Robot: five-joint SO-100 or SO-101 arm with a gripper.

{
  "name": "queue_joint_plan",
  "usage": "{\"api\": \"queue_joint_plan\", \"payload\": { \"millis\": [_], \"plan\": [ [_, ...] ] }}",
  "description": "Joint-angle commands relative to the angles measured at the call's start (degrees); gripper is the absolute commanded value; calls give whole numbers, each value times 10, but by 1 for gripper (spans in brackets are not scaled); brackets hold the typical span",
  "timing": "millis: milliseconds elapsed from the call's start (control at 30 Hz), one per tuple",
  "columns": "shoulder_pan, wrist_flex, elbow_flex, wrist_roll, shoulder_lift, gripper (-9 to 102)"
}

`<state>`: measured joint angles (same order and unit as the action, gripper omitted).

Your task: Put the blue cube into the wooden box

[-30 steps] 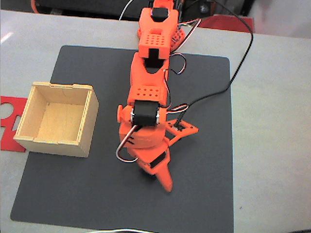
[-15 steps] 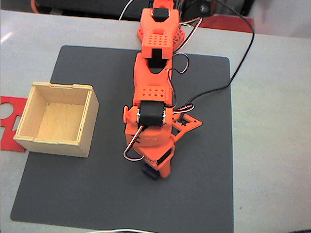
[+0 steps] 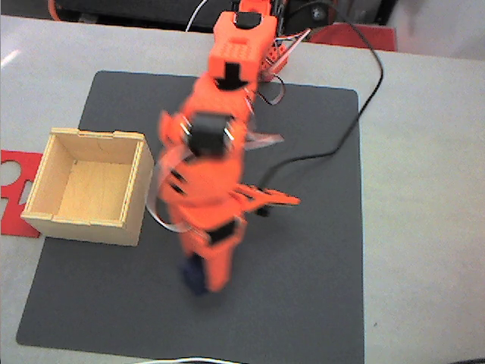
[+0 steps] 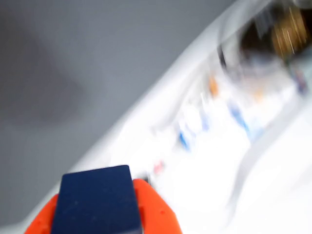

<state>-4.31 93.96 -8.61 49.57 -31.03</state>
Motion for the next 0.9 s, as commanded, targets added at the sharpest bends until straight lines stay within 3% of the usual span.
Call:
{"api": "queue_joint_plan", "payload": {
  "millis": [0, 167, 633, 867],
  "plan": [
    [-45, 10, -38, 1, -100, 0],
    [-93, 93, -47, -39, -166, 0],
    [-311, 97, 76, -160, -222, 0],
    [-335, 97, 76, -192, -168, 0]
  ]
}}
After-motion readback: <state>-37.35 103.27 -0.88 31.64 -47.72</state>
